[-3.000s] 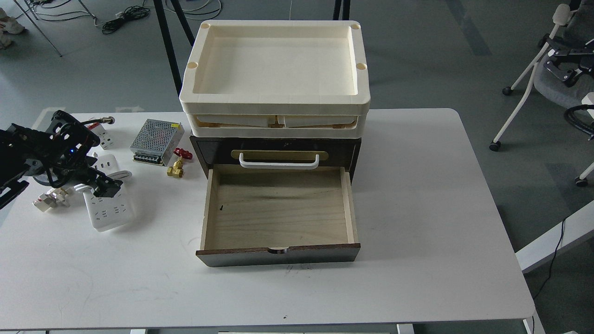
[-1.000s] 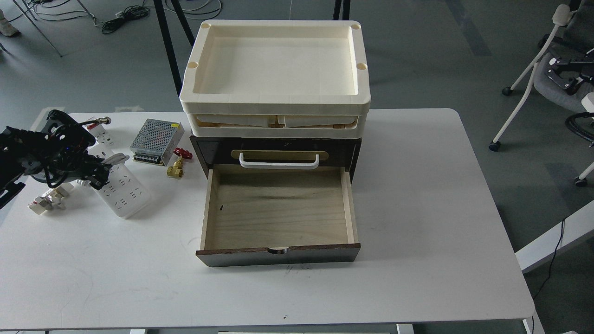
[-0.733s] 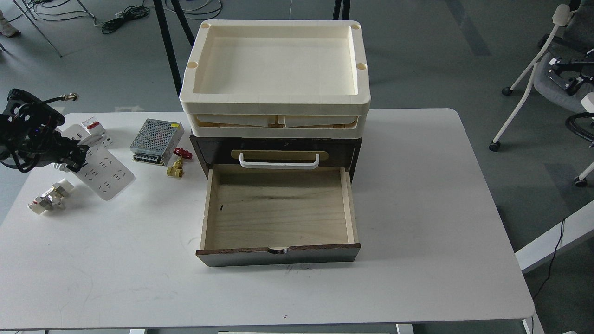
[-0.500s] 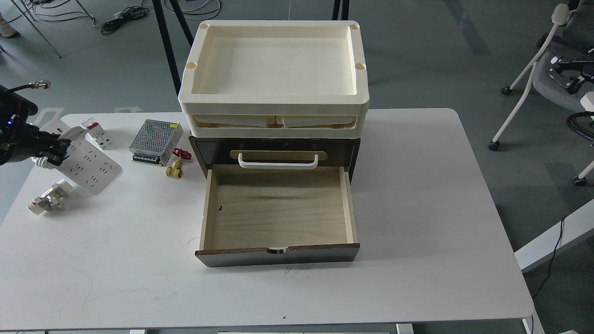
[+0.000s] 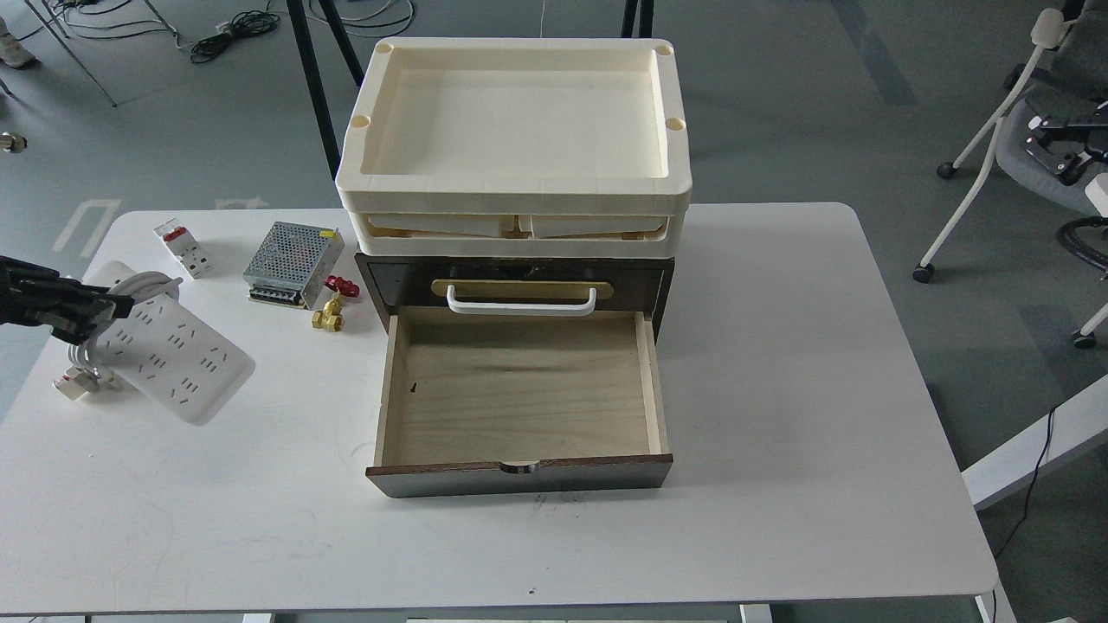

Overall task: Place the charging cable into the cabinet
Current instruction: 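Lift the power strip with the left gripper off the table, then carry the power strip with the left gripper over the open drawer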

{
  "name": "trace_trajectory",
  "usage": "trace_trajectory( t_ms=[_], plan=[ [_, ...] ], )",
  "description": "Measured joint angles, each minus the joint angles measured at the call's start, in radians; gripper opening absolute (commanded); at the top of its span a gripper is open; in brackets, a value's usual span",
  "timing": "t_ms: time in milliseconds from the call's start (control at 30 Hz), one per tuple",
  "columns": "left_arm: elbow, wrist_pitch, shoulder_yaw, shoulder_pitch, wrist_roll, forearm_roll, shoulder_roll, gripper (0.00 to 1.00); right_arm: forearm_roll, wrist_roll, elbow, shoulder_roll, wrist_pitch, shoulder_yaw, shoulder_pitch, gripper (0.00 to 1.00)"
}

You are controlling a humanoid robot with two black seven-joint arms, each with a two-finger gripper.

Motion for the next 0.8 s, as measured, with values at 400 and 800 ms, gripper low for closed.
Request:
trace_trajectory(
  t_ms=[400,800],
  plan=[
    [-0.221,-0.001,-0.038,0.013,0.000,-0.438,-0.014,0.00,0.001,0.000,0.001,-0.021,0.000,0.004,-0.002,1.00],
    [-0.114,-0.001,-0.036,0.267,0.000,-0.746,-0.380,0.00,0.001,0.000,0.002,-0.058,0.000,0.005,-0.018,1.00]
  ],
)
